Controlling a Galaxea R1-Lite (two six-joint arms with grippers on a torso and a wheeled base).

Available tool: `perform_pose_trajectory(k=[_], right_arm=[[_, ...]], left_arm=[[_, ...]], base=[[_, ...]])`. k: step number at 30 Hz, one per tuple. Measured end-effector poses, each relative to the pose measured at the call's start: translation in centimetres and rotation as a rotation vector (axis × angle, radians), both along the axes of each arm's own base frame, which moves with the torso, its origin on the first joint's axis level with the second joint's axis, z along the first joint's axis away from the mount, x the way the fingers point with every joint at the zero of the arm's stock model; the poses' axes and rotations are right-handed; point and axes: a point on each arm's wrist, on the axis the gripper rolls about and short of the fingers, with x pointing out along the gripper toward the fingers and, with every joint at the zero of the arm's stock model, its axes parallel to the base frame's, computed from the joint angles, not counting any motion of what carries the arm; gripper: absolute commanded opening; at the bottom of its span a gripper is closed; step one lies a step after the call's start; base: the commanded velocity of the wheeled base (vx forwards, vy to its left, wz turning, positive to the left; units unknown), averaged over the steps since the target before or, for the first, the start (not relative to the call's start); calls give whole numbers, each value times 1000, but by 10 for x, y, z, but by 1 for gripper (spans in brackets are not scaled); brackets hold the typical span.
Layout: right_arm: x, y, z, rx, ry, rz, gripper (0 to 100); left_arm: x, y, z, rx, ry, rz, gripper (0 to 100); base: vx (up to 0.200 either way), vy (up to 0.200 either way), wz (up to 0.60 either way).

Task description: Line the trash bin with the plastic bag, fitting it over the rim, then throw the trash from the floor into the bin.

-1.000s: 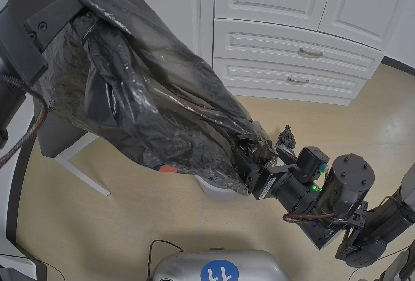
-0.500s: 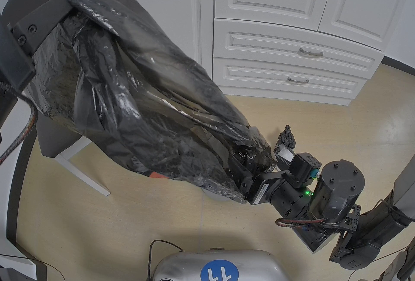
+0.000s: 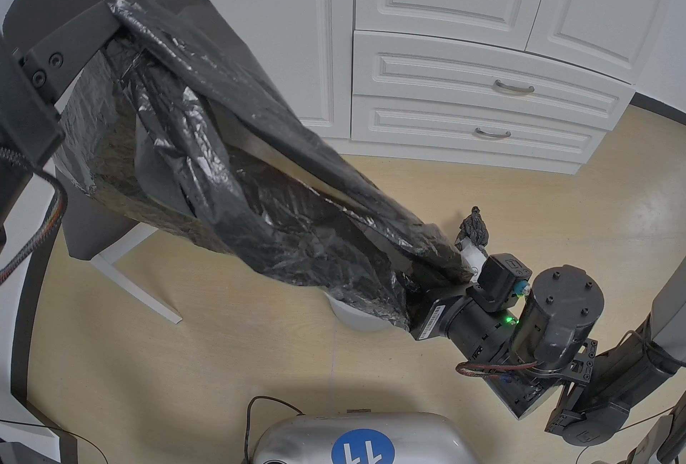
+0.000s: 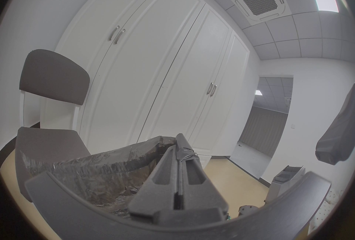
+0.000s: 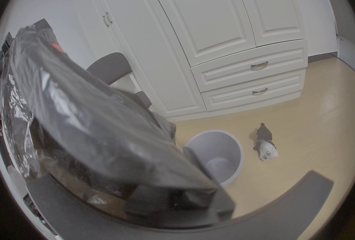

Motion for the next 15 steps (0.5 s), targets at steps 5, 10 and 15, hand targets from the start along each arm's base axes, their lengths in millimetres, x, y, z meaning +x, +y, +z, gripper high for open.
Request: perform_pose_trajectory(k=[5,10,15], right_arm=[[-1,-1,1,0,-1,2,0],[-2,-2,1,-14,-4,2,100],[-5,-3,1,-41,-14,9,100]], left_arm=[[0,-1,-1,7,1,1,0],[1,-1,-3,15,3,2,0],[1,-1,-4,24,0,6,0]], base=[[0,0,0],[0,0,0],[0,0,0]])
